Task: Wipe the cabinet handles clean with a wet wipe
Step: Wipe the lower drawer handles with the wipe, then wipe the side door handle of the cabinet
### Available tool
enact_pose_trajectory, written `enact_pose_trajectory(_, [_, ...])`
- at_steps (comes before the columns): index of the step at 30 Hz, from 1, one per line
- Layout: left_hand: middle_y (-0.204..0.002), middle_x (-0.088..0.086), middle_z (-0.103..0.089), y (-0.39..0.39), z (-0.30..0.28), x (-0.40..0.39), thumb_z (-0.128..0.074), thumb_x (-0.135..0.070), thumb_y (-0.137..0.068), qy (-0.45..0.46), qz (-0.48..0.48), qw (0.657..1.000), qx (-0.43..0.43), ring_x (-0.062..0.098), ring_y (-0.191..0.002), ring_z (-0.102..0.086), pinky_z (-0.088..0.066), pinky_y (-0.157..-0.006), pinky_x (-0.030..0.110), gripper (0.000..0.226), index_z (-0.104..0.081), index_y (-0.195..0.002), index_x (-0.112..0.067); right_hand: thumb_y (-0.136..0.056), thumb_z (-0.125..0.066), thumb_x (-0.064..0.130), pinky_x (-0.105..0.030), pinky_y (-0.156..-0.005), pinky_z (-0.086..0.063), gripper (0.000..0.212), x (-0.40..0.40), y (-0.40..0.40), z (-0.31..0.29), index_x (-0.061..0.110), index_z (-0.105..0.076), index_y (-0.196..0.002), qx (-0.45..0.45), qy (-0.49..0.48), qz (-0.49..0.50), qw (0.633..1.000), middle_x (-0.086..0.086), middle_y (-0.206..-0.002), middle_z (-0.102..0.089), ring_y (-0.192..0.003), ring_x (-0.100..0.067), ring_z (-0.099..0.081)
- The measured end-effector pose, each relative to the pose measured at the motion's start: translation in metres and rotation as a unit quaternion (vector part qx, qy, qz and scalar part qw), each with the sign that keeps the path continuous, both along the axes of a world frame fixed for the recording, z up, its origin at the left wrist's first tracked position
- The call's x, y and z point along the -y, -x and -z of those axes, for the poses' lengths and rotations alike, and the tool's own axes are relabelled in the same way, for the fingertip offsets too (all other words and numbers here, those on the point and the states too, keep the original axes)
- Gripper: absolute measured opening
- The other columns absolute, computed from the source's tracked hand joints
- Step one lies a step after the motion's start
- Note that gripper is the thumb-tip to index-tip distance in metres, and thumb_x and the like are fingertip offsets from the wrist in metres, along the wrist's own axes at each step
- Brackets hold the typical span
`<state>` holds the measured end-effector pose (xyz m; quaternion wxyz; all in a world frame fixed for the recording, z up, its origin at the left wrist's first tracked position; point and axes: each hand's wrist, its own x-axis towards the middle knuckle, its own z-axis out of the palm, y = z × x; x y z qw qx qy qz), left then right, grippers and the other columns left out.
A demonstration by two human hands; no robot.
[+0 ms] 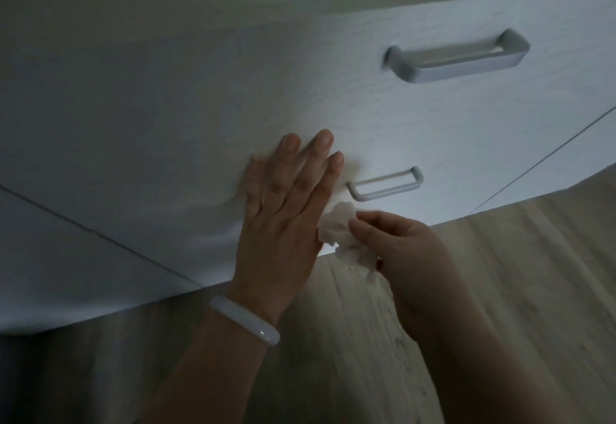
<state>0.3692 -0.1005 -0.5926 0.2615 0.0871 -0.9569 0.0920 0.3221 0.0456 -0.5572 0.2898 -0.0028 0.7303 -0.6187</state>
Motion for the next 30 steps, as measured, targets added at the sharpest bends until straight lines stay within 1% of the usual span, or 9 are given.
enact_pose_trajectory(3, [-0.164,0.008,-0.007,-0.016,-0.012,-0.008,-0.074,-0.023,-0.085,-0.057,0.014,0.997,0.055,0.03,-0.151,0.004,-0.002,-0.122,0.054,0.084,-0.027,-0.154,-0.015,-0.086,-0.064,0.03,-0.038,-0.088,-0.056,0.015,-0.001,-0.016,-0.004,0.023,-0.073,-0.095,0.035,0.014,0.023,0.999,0.007,-0.088,-0.075,-0.086,-0.013,-0.07])
enact_pose_trajectory(8, [-0.164,0.01,-0.007,-0.041,-0.008,-0.017,-0.05,-0.046,-0.093,-0.202,-0.006,0.97,0.135,0.029,-0.152,-0.002,-0.019,-0.118,0.058,0.072,-0.026,-0.154,-0.016,-0.071,-0.064,0.033,-0.039,-0.085,-0.055,0.019,-0.015,-0.034,-0.009,0.024,-0.077,-0.081,0.1,0.054,0.041,0.993,-0.001,-0.088,-0.074,-0.086,-0.019,-0.071])
enact_pose_trajectory(10, [-0.164,0.009,-0.009,-0.054,-0.004,-0.02,-0.039,-0.053,-0.095,-0.299,-0.032,0.938,0.17,0.028,-0.151,-0.005,-0.017,-0.12,0.054,0.07,-0.023,-0.155,-0.02,-0.07,-0.065,0.032,-0.042,-0.085,-0.056,0.017,-0.018,-0.044,-0.009,0.027,-0.077,-0.081,0.122,0.052,0.044,0.99,-0.004,-0.089,-0.074,-0.087,-0.023,-0.071])
enact_pose_trajectory(13, [-0.163,0.0,-0.014,-0.082,0.0,-0.02,-0.022,-0.066,-0.088,-0.474,-0.083,0.853,0.203,0.019,-0.151,-0.008,-0.015,-0.122,0.048,0.077,-0.018,-0.154,-0.026,-0.072,-0.068,0.028,-0.051,-0.09,-0.053,0.026,-0.02,-0.063,-0.007,0.015,-0.074,-0.093,0.167,0.05,0.073,0.982,-0.011,-0.095,-0.073,-0.093,-0.032,-0.069])
enact_pose_trajectory(17, [-0.161,-0.005,-0.022,-0.127,-0.023,-0.023,-0.039,-0.059,-0.096,-0.563,-0.119,0.788,0.217,0.012,-0.148,-0.018,-0.02,-0.121,0.044,0.069,-0.019,-0.154,-0.028,-0.074,-0.068,0.023,-0.049,-0.092,-0.051,0.029,-0.014,-0.096,-0.018,0.007,-0.067,-0.098,0.233,0.077,0.1,0.964,-0.014,-0.1,-0.07,-0.096,-0.033,-0.065])
enact_pose_trajectory(20, [-0.153,0.0,-0.037,-0.152,-0.056,-0.027,-0.042,-0.056,-0.088,-0.613,-0.155,0.745,0.21,0.018,-0.14,-0.035,-0.031,-0.116,0.046,0.069,-0.032,-0.149,-0.025,-0.084,-0.064,0.014,-0.04,-0.081,-0.054,0.013,0.001,-0.117,-0.043,0.008,-0.066,-0.095,0.248,0.085,0.1,0.96,-0.009,-0.094,-0.071,-0.091,-0.028,-0.066])
enact_pose_trajectory(22, [-0.138,0.001,-0.053,-0.159,-0.082,-0.025,-0.047,-0.05,-0.092,-0.616,-0.146,0.749,0.196,0.019,-0.127,-0.05,-0.043,-0.106,0.043,0.057,-0.045,-0.141,-0.021,-0.088,-0.062,0.014,-0.04,-0.082,-0.054,0.013,0.013,-0.124,-0.069,0.007,-0.066,-0.099,0.248,0.078,0.084,0.962,-0.012,-0.099,-0.07,-0.092,-0.029,-0.067])
enact_pose_trajectory(26, [-0.09,-0.022,-0.053,-0.157,-0.167,-0.013,-0.044,-0.047,-0.092,-0.63,-0.165,0.738,0.176,0.004,-0.086,-0.057,-0.041,-0.069,0.008,0.024,-0.05,-0.11,-0.033,-0.091,-0.061,0.014,-0.039,-0.08,-0.056,0.011,0.031,-0.123,-0.144,0.008,-0.067,-0.098,0.228,0.075,0.049,0.969,-0.008,-0.091,-0.072,-0.084,-0.025,-0.069])
enact_pose_trajectory(30, [-0.086,-0.015,-0.066,-0.159,-0.276,-0.007,-0.05,-0.036,-0.095,-0.732,-0.165,0.657,0.066,-0.001,-0.081,-0.064,-0.045,-0.071,0.008,0.01,-0.06,-0.095,-0.033,-0.091,-0.061,0.013,-0.039,-0.075,-0.051,0.011,0.04,-0.123,-0.238,0.012,-0.07,-0.085,0.208,0.058,0.014,0.976,-0.009,-0.081,-0.069,-0.077,-0.025,-0.063])
